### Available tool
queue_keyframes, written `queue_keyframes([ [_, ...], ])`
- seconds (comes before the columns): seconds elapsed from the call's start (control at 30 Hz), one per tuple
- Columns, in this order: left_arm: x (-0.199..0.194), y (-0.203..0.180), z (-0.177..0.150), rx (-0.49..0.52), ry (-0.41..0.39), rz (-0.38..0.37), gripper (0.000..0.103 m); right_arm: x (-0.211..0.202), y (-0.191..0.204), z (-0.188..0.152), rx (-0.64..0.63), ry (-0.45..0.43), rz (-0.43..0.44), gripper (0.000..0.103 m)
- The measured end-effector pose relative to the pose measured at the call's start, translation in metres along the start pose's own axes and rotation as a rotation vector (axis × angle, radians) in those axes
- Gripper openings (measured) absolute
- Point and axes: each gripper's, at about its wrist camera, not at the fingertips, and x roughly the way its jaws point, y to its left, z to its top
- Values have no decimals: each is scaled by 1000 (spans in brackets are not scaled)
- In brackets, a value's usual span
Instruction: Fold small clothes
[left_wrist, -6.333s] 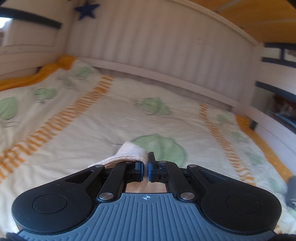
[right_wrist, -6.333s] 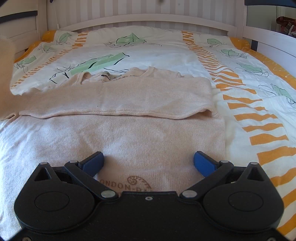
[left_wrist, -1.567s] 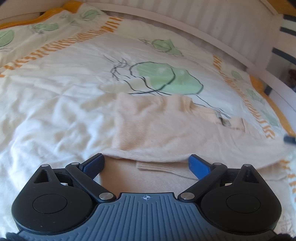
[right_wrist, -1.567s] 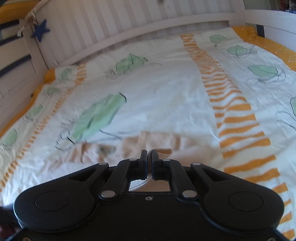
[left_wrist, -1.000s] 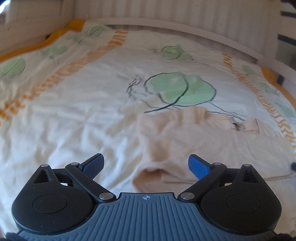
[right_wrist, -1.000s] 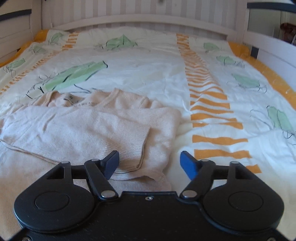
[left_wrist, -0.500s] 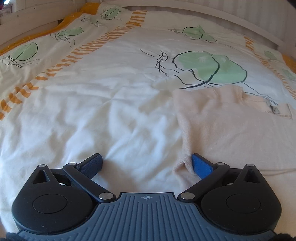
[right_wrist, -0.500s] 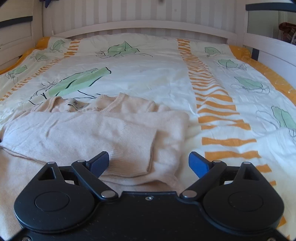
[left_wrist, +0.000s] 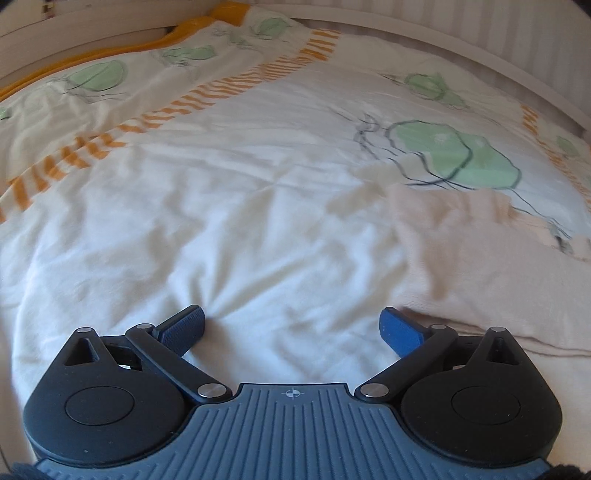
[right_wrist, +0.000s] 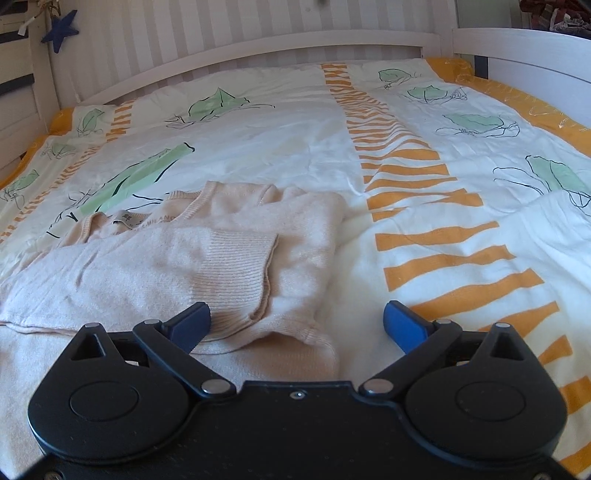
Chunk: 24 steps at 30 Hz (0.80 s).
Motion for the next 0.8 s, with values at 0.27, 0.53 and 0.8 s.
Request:
queue_keyframes([
  [0.27,-2,-6,8,82,8,-47,103,1,2,-1,-8,3,-3,102],
  [0.53,-2,-7,5,201,105,-74,102,2,1,-2,-4,1,1,102],
  [0.8,-35,-31,22,241,-105,-103,102,2,0,-2,-1,0,3,102],
])
